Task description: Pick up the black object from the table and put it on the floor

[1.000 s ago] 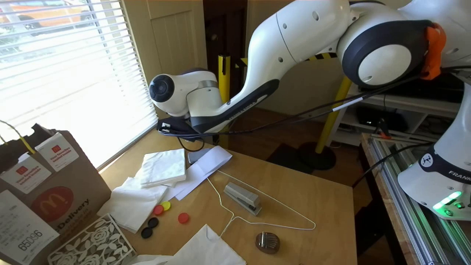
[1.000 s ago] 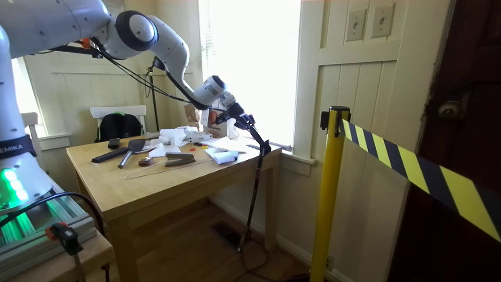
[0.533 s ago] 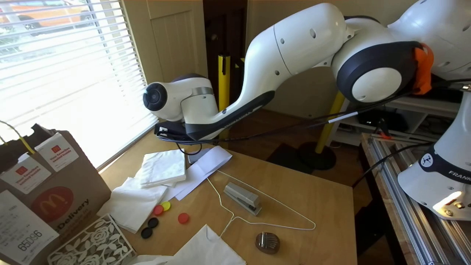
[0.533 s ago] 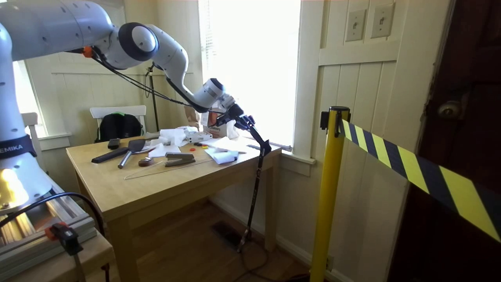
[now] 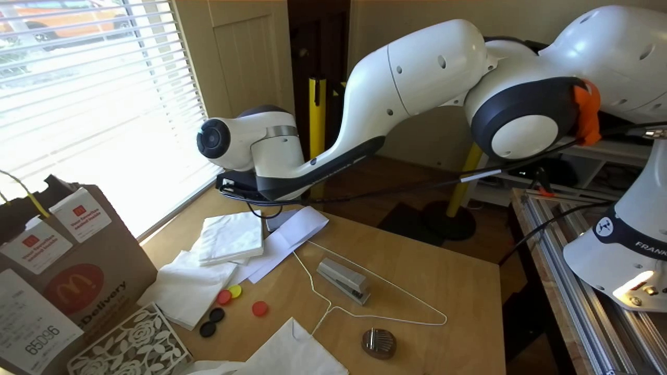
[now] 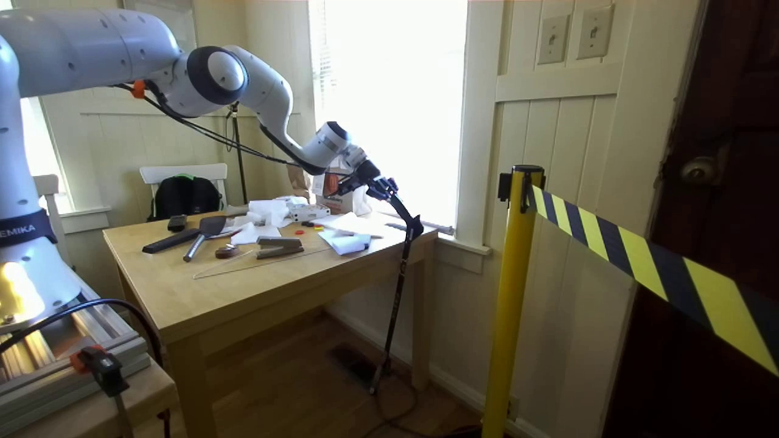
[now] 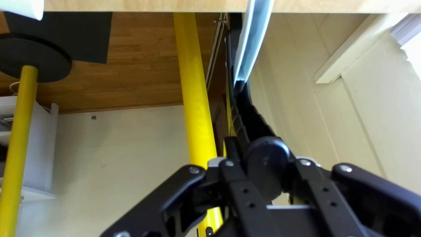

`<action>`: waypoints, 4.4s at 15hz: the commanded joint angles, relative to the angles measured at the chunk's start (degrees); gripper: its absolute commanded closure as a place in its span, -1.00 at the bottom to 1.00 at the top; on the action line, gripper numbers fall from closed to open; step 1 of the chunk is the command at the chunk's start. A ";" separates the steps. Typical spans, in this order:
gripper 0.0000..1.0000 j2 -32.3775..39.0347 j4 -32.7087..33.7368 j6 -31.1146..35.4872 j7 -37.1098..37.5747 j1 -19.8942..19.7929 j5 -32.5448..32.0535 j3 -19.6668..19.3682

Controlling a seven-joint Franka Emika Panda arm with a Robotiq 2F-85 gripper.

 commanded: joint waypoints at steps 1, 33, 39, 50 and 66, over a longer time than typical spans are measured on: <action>0.85 -1.48 1.79 -0.79 -0.80 0.01 0.91 0.79; 0.85 6.25 0.48 -3.86 0.18 8.74 -12.28 -10.06; -0.23 7.98 3.15 -4.30 0.33 9.30 -11.22 -10.43; -1.00 4.38 2.85 -6.78 0.31 9.53 -6.90 -7.53; -1.00 -29.65 -11.14 -19.74 11.32 11.72 14.57 6.41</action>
